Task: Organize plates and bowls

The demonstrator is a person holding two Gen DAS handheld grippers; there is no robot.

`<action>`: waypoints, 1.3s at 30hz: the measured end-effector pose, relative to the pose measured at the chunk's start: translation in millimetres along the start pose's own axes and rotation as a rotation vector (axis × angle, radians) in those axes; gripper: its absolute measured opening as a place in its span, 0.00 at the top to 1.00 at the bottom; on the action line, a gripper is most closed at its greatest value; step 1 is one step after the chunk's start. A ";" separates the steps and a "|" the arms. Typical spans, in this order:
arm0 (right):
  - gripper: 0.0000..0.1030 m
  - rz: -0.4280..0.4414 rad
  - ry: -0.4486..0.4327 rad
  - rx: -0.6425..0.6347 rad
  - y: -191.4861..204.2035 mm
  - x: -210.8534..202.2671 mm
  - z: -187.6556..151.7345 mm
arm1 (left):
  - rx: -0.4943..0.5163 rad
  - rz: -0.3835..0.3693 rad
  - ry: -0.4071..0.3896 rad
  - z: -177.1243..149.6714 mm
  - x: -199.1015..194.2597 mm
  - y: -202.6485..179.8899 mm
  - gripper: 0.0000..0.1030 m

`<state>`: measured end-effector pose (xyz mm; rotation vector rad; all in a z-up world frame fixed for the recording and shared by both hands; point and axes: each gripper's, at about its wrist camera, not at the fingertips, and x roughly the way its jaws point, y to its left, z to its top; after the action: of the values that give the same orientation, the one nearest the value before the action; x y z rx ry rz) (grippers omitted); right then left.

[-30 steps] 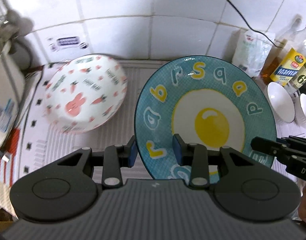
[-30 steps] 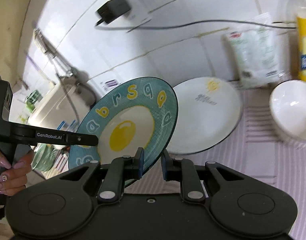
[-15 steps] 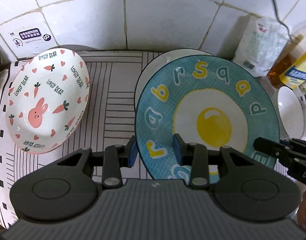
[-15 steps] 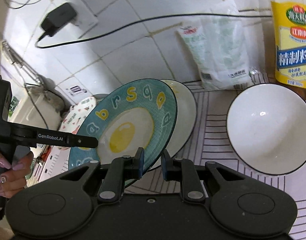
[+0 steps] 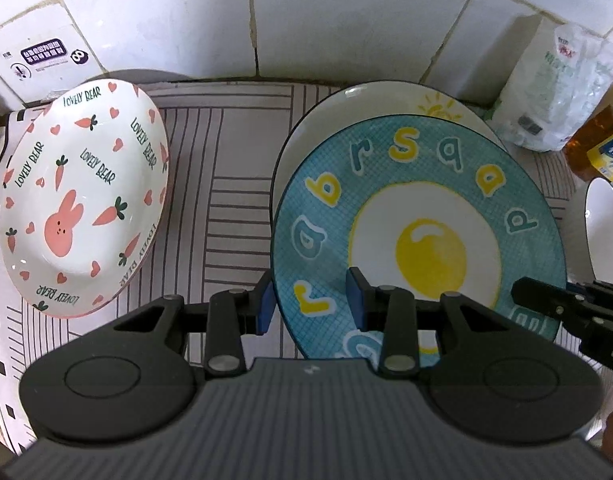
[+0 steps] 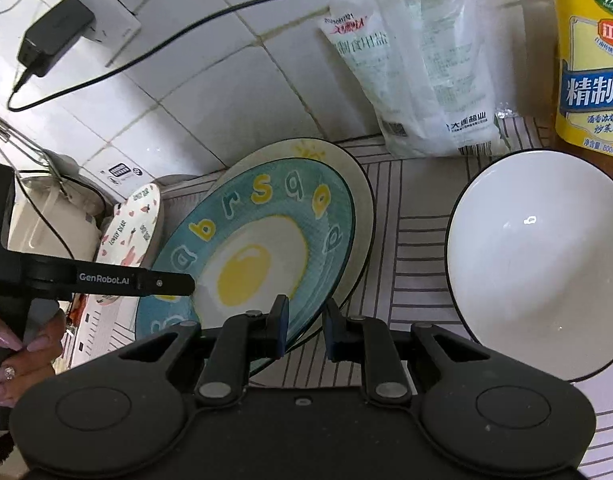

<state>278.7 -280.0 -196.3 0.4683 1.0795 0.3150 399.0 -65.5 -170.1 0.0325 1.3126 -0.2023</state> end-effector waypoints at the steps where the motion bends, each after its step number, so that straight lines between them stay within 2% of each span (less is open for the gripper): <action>1: 0.78 -0.007 0.010 0.009 1.3 0.0 0.8 | -0.002 0.006 0.005 0.9 0.5 -0.6 0.66; 3: 0.79 -0.020 0.045 0.036 3.4 1.4 4.3 | -0.005 0.015 0.007 3.5 1.2 -2.3 0.65; 5: 0.79 -0.042 0.035 0.021 8.5 0.0 7.1 | 0.001 0.022 0.014 6.5 3.1 -4.2 0.65; 10: 0.78 -0.100 0.086 -0.004 19.7 3.5 14.7 | 0.000 0.028 0.034 8.3 7.8 -5.8 0.65; 13: 0.75 -0.167 0.112 -0.036 29.7 8.2 14.6 | 0.030 0.019 0.034 8.4 10.7 -7.1 0.66; 26: 0.62 -0.351 0.112 -0.177 57.3 25.3 16.5 | 0.046 0.036 0.049 12.7 12.8 -16.6 0.65; 34: 0.59 -0.409 0.085 -0.246 61.9 34.0 7.6 | 0.038 0.039 0.039 11.1 15.4 -17.9 0.65; 39: 0.60 -0.368 0.068 -0.192 51.4 32.4 8.5 | 0.023 0.024 0.026 3.3 8.2 -15.1 0.66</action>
<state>299.6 -222.6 -191.6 0.0830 1.1649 0.1074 401.7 -81.9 -175.8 0.0703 1.3352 -0.1970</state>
